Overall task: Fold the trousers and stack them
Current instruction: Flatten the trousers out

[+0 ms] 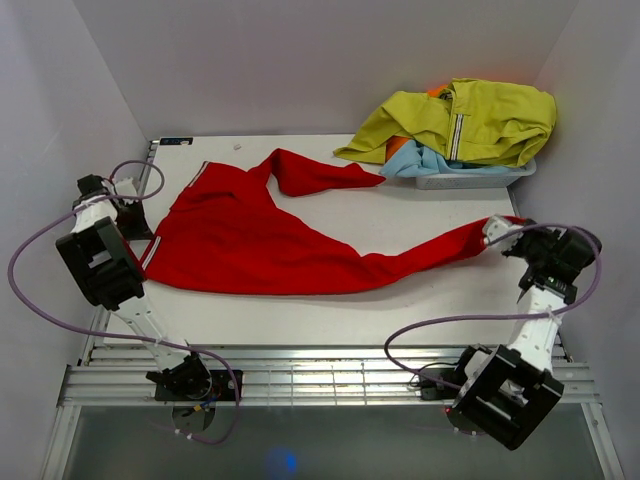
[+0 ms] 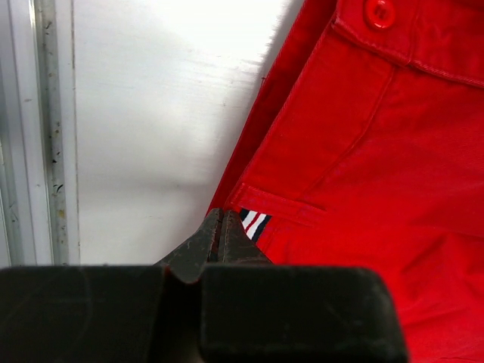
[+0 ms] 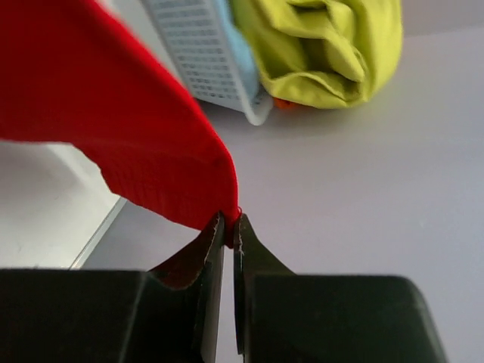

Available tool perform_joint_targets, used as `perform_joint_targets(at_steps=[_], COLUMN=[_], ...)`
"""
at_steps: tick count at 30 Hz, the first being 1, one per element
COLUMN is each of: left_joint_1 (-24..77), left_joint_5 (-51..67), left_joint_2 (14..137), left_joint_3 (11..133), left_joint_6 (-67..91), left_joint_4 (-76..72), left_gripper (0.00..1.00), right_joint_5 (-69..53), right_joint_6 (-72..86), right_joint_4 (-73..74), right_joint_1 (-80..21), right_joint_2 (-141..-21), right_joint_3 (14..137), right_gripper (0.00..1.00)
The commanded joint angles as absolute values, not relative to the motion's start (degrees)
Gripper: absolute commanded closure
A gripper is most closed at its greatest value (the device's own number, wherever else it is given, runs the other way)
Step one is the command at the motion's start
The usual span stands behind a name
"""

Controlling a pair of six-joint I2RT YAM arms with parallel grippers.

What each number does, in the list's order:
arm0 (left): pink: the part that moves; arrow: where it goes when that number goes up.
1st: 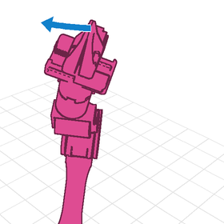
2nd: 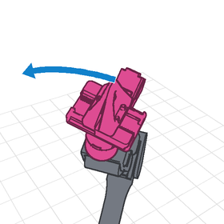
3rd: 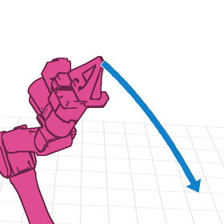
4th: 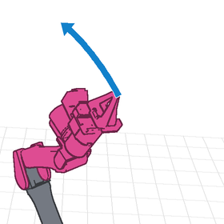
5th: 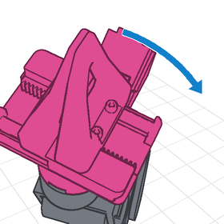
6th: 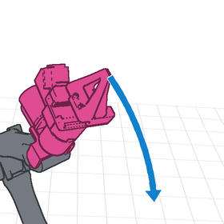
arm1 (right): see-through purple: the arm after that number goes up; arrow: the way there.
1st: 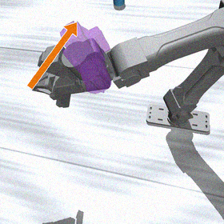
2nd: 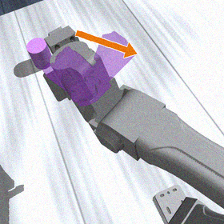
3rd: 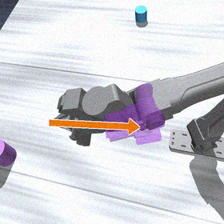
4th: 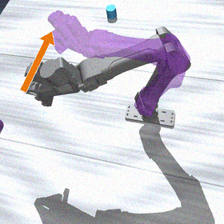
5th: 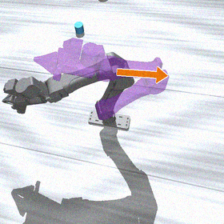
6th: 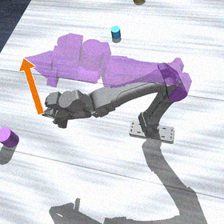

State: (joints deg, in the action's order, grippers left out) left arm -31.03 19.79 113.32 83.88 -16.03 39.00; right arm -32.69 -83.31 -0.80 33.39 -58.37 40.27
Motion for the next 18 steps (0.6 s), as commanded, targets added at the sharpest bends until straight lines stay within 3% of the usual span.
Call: perform_joint_targets(at_steps=[1,5,7,12,18], left_joint_1=[-31.46,-31.55,-31.82,-33.05,-33.13], left_joint_5=[20.74,19.95,18.81,17.41,16.79], left_joint_2=[112.41,111.36,110.92,111.88,113.82], left_joint_3=[85.08,83.85,83.67,86.30,89.30], left_joint_6=[-17.49,-18.89,-20.04,-20.92,-23.38], left_joint_4=[39.73,39.90,39.90,40.78,42.54], left_gripper=[1.00,1.00,1.00,1.00,1.00], right_joint_5=[-44.02,-50.08,-50.89,-55.72,-53.35], right_joint_6=[-107.41,-122.99,-127.59,-140.15,-153.18], right_joint_4=[1.93,2.29,3.85,7.46,25.73], right_joint_1=[37.68,44.88,49.28,58.61,63.98], right_joint_2=[-52.13,-48.17,-49.30,-57.54,-63.81], right_joint_3=[29.21,16.47,15.65,20.72,29.52], right_gripper=[0.92,0.92,0.92,0.92,0.92])
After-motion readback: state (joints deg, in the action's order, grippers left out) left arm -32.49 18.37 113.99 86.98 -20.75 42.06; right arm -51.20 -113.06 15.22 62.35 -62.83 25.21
